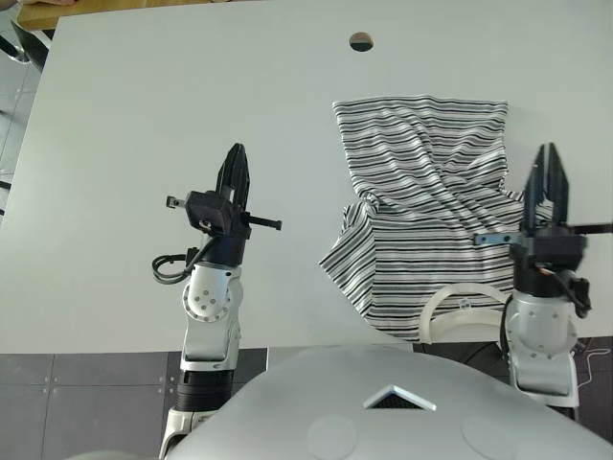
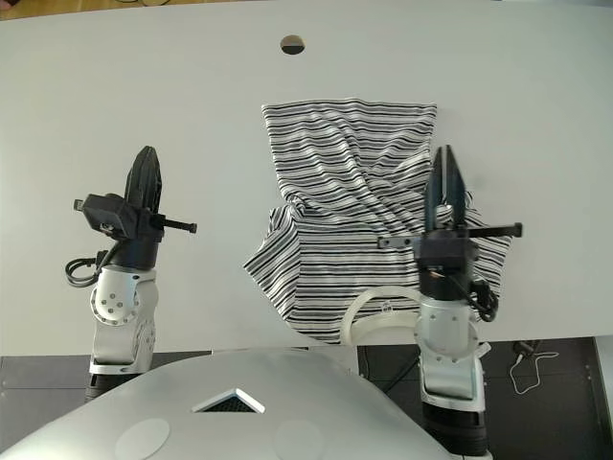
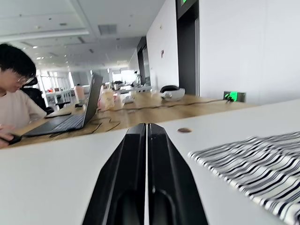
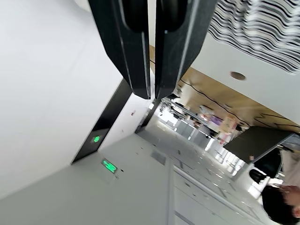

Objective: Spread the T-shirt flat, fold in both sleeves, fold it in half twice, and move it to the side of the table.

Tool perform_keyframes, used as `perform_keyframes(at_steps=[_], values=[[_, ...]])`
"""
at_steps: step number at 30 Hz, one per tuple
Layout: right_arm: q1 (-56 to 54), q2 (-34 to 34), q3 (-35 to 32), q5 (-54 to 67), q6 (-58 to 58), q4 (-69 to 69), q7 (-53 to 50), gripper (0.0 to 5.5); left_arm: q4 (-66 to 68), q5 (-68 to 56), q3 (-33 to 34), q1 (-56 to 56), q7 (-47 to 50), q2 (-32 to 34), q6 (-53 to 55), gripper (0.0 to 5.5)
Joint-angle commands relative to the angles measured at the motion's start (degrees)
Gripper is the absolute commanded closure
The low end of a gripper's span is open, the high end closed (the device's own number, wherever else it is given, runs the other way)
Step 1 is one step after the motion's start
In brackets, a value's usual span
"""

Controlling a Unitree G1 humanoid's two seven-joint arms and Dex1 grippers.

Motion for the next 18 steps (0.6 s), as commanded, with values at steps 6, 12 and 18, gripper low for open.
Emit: perform_keyframes(at_steps=[6, 12, 18], values=[[-17.9, 2.7, 1.0, 1.7, 0.9, 19.9, -1.6, 5.35, 11.4, 3.0, -9.1, -11.4, -9.2, 0.1, 11.2, 5.4], [-32.5, 3.5, -2.7, 9.3, -0.5, 39.4, -3.1, 5.35, 12.8, -6.9, -17.9, -14.8, -31.4, 4.5, 20.7, 5.4], [-34.7, 5.0, -1.2, 6.0, -2.4, 44.5, -6.2, 5.35, 10.5, 3.1, -23.9, -20.4, -35.6, 11.9, 31.3, 5.4]])
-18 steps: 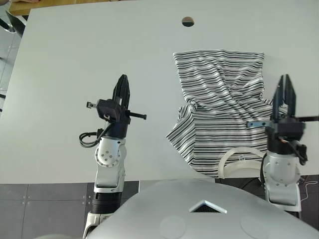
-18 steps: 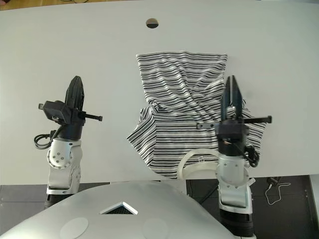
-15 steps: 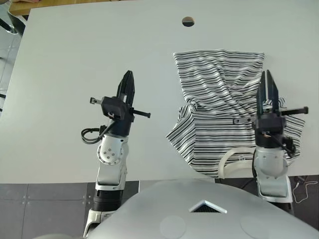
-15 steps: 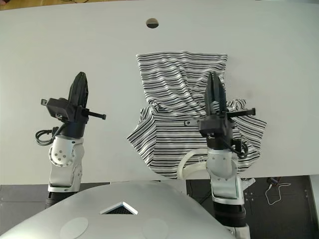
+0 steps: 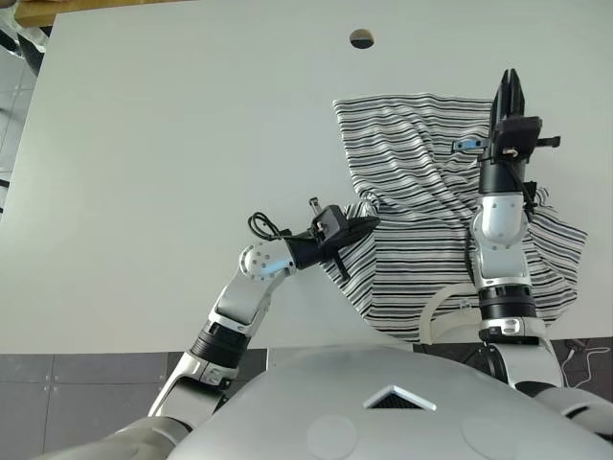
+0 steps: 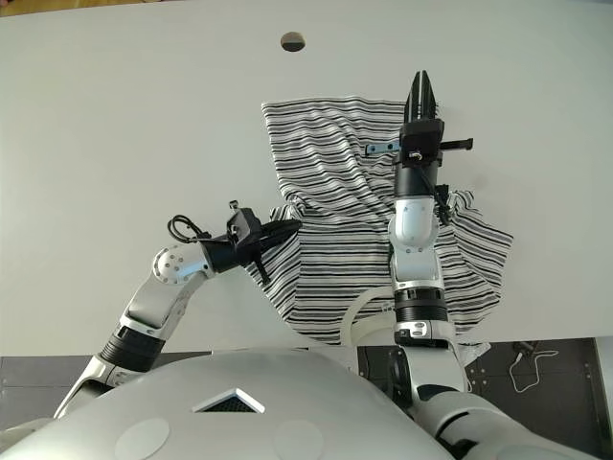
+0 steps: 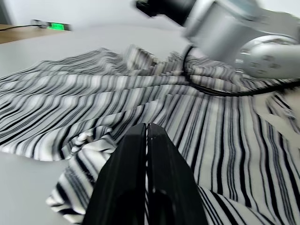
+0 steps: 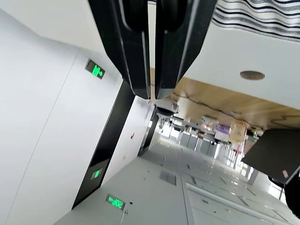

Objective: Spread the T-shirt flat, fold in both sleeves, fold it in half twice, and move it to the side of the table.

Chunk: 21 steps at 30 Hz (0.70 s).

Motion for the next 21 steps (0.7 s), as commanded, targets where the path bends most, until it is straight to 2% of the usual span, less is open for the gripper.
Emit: perform_keyframes(at_steps=[1, 3, 6, 9, 12, 14, 17, 19, 21], values=[[0.2, 1.6, 1.5, -2.9, -0.6, -0.5, -2.7, 5.35, -2.0, 9.7, -4.6, -3.5, -0.5, 5.9, 8.9, 5.4], [1.6, 3.0, 2.1, -4.7, 0.1, -3.0, -4.5, 5.35, -3.5, 12.4, -5.3, -4.0, -1.3, 9.0, 13.8, 5.4], [5.8, 5.7, 4.2, -8.8, 1.5, -9.0, -7.5, 5.35, -5.3, 13.0, -2.7, -1.8, -6.3, 19.6, 17.5, 5.4], [10.8, 8.0, 6.0, -12.3, 3.4, -15.4, -9.4, 5.35, -5.5, 9.0, 3.2, 5.1, -12.1, 30.8, 14.8, 5.4], [17.1, 10.0, 7.4, -14.0, 4.6, -22.1, -10.2, 5.35, -6.8, 2.3, 9.2, 10.6, -16.9, 36.4, 12.6, 5.4], [20.6, 10.4, 8.3, -15.3, 4.9, -25.0, -10.7, 5.35, -10.0, -5.9, 13.4, 10.3, -18.5, 35.0, 14.5, 5.4], [24.3, 10.5, 10.2, -18.2, 5.3, -27.4, -11.3, 5.35, -14.5, -23.3, 21.2, 2.8, -15.2, 26.5, 22.8, 5.4], [26.1, 10.2, 11.4, -20.3, 5.4, -28.5, -11.7, 5.35, -13.8, -28.9, 23.9, -2.8, -9.7, 21.0, 27.5, 5.4], [27.2, 9.5, 12.1, -22.5, 5.8, -29.1, -12.1, 5.35, -11.0, -29.1, 23.2, -9.3, -3.8, 15.7, 30.8, 5.4]])
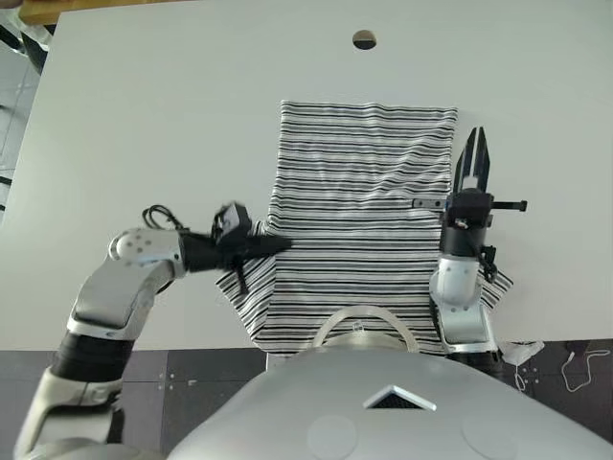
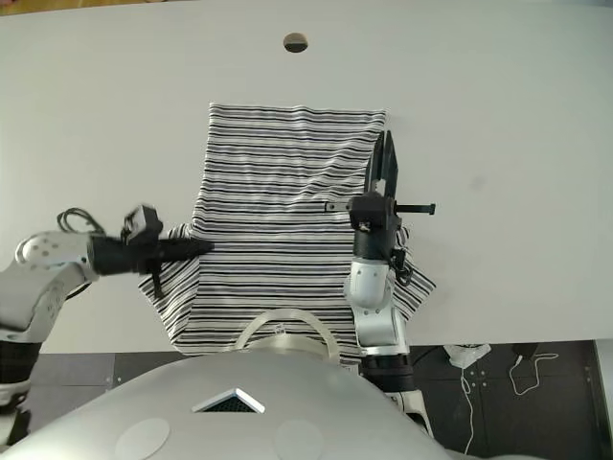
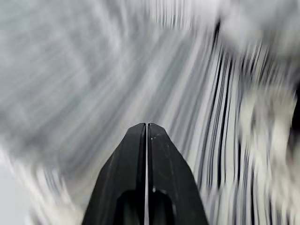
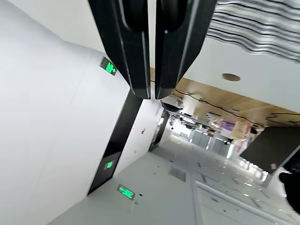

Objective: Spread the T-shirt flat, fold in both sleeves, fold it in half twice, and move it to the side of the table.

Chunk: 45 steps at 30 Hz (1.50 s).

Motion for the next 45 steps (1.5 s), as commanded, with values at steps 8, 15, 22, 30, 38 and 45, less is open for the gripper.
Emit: perform_keyframes(at_steps=[8, 15, 22, 30, 38, 45], values=[[5.8, -2.5, 1.4, -3.5, 0.3, -4.4, -0.8, 5.35, 27.3, 15.8, -11.2, -24.2, 19.1, -16.6, 5.2, 5.4], [5.6, -3.8, 2.2, -3.9, 0.7, -4.1, -0.5, 5.35, 61.8, 29.5, -16.7, -40.9, 20.8, -25.0, -7.0, 5.4], [4.7, -3.8, 3.1, -2.9, 0.9, -3.9, 0.0, 5.35, 86.0, 37.0, -14.9, -48.8, 27.5, -23.4, -16.4, 5.4], [5.9, -3.9, 3.2, -3.0, 1.2, -5.5, -0.2, 5.35, 81.2, 30.1, -4.4, -49.1, 17.9, -21.7, -26.4, 5.4], [10.4, -2.7, 4.0, -4.4, 1.8, -8.8, -1.3, 5.4, 21.0, 12.6, 7.4, -8.1, -2.6, 4.5, 5.0, 4.13], [14.4, -1.0, 3.9, -5.7, 3.2, -11.3, -3.6, 5.4, 14.0, 4.1, 19.8, 13.5, -15.4, 19.7, 17.2, 3.36]])
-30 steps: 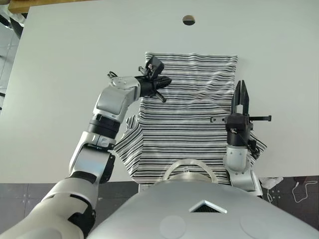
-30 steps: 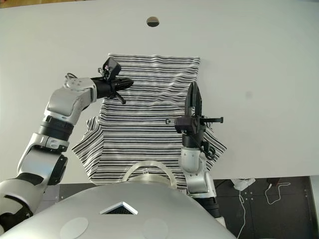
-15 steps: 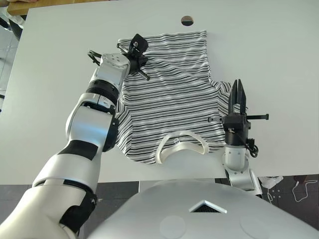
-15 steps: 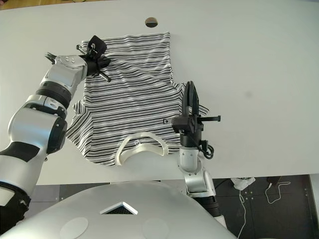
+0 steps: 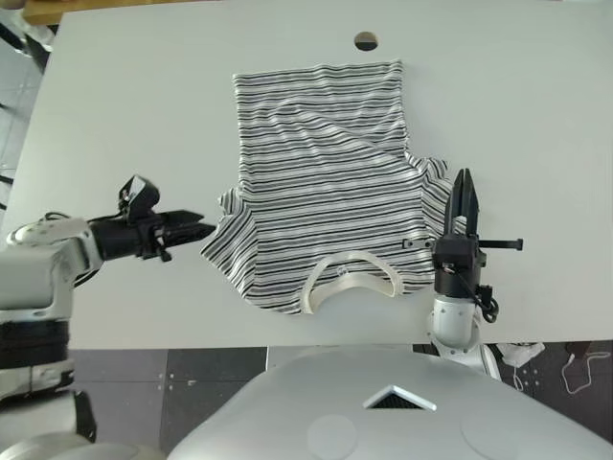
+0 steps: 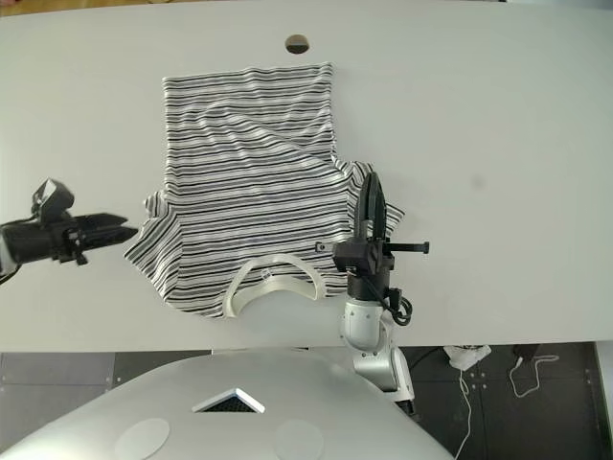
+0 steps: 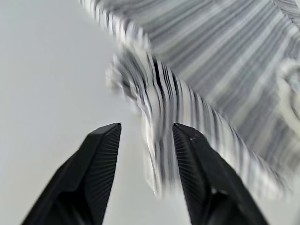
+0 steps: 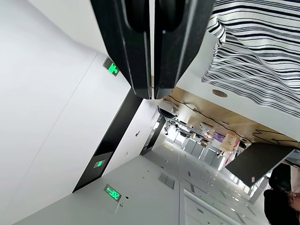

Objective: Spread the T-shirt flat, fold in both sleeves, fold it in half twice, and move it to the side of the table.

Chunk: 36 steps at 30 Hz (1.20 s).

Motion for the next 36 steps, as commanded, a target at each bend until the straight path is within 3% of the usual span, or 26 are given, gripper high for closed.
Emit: perform_keyframes(at_steps=[1, 5, 11, 24, 36], values=[[1.3, 1.1, -0.4, -0.4, 1.5, -1.2, -1.6, 5.4, 3.0, -1.3, 3.7, 2.8, -4.2, 4.8, 1.0, 3.36], [1.3, 1.4, -0.4, -0.7, 2.0, -0.9, -2.5, 5.4, 10.7, 2.2, -0.3, 0.6, -4.7, 5.9, -1.7, 3.36], [0.7, 0.7, -0.3, -0.9, 2.4, -0.9, -2.3, 5.4, 17.9, 5.4, -7.0, -4.7, -3.0, 1.5, -4.0, 3.36], [2.2, 0.4, -0.3, -2.0, 4.2, -2.9, -2.1, 5.4, 7.3, 0.4, -10.7, -4.1, -2.9, -0.2, 0.6, 3.36], [2.5, 0.2, 0.0, -2.1, 4.9, -3.4, -2.0, 5.4, 8.8, 1.3, -11.2, -6.0, -1.0, -0.4, -1.4, 5.21]])
